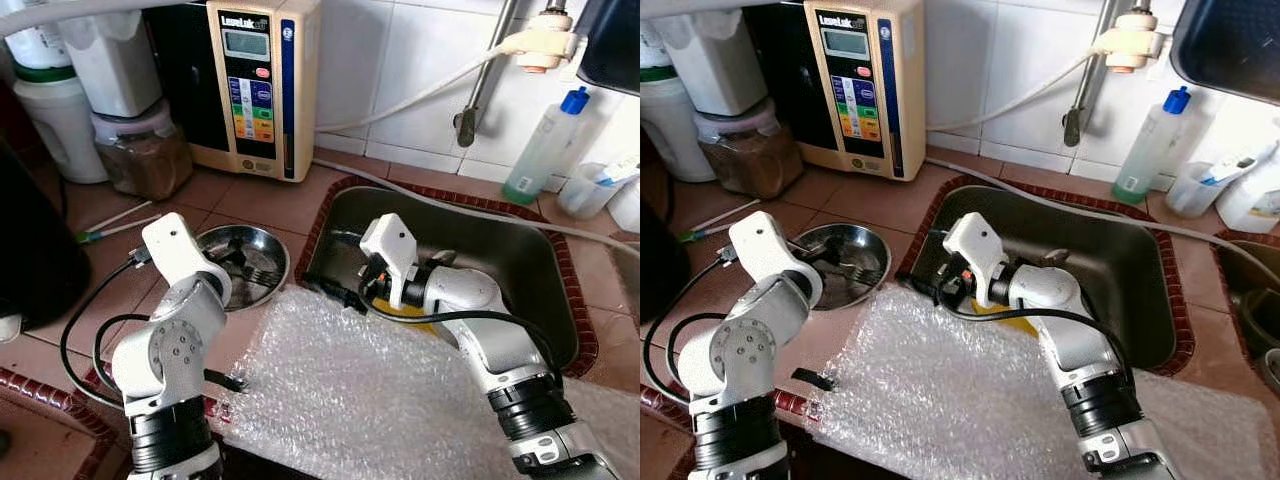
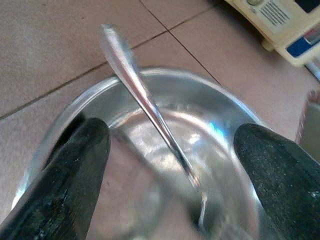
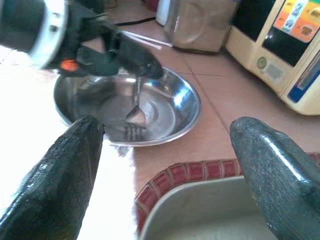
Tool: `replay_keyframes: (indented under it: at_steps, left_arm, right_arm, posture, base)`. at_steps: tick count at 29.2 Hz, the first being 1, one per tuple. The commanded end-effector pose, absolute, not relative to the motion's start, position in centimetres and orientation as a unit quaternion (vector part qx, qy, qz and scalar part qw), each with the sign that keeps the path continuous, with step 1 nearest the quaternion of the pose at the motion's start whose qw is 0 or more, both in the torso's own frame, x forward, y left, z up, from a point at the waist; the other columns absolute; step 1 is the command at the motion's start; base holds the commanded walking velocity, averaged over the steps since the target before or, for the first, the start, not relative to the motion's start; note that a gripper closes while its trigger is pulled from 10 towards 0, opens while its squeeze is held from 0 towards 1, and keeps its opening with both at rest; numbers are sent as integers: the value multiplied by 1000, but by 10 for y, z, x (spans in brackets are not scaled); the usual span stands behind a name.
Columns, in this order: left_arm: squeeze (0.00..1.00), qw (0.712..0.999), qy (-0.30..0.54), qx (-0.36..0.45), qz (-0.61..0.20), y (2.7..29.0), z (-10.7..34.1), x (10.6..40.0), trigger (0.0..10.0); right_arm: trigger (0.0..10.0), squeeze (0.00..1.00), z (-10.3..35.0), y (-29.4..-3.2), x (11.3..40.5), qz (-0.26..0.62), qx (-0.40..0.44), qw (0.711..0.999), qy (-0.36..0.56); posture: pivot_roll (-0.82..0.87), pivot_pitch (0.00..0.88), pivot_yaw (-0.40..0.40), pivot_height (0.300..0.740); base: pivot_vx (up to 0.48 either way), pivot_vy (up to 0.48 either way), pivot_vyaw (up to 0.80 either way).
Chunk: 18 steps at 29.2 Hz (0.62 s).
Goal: Kitchen organization
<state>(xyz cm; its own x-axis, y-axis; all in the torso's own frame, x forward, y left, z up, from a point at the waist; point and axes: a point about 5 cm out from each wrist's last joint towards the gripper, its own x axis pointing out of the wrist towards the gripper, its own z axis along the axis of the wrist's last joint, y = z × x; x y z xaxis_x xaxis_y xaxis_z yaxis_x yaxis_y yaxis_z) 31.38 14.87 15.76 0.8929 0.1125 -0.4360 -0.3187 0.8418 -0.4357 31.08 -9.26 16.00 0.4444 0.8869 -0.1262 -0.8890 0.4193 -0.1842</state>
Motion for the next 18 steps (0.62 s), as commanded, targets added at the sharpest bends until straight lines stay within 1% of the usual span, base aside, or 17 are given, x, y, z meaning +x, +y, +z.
replay_keyframes:
  at_steps: [1, 2, 4, 6, 8, 9, 10, 14, 18]
  left_arm:
    - [0, 933, 212, -265, 119, 149, 152, 316, 10000]
    - [0, 933, 213, -267, 117, 150, 151, 318, 10000]
    - [0, 931, 215, -271, 118, 151, 149, 319, 10000]
    - [0, 928, 216, -279, 123, 154, 146, 323, 3882]
    - [0, 927, 214, -281, 125, 156, 146, 326, 275]
    - [0, 927, 213, -283, 126, 156, 146, 327, 275]
    - [0, 927, 212, -283, 125, 157, 146, 328, 0]
    - [0, 932, 194, -283, 120, 156, 151, 332, 0]
    - [0, 932, 193, -279, 124, 157, 151, 333, 0]
  right_arm:
    - [10000, 0, 163, -94, 308, 540, -108, 835, 7]
    - [10000, 0, 164, -95, 305, 550, -94, 829, 13]
    - [10000, 0, 166, -97, 305, 553, -82, 829, 17]
    - [10000, 0, 175, -100, 306, 553, -50, 832, 13]
    - [10000, 0, 181, -102, 308, 549, -40, 835, 6]
    - [10000, 0, 182, -102, 309, 549, -39, 835, 6]
    - [10000, 0, 182, -103, 309, 548, -40, 836, 6]
    - [10000, 0, 181, -103, 307, 546, -45, 837, 13]
    - [10000, 0, 180, -103, 307, 545, -46, 837, 15]
  posture:
    - [135, 0, -11, 740]
    - [131, 0, -10, 740]
    - [130, 0, -8, 740]
    - [126, 0, -5, 740]
    - [123, 0, -4, 740]
    - [122, 0, -3, 740]
    - [122, 0, -3, 740]
    - [122, 0, -5, 740]
    - [122, 0, -6, 740]
  base:
    - [0, 0, 0]
    - [0, 0, 0]
    - [0, 0, 0]
    - [0, 0, 0]
    - [0, 0, 0]
    - [0, 0, 0]
    - [0, 0, 0]
    - [0, 0, 0]
    - [0, 0, 0]
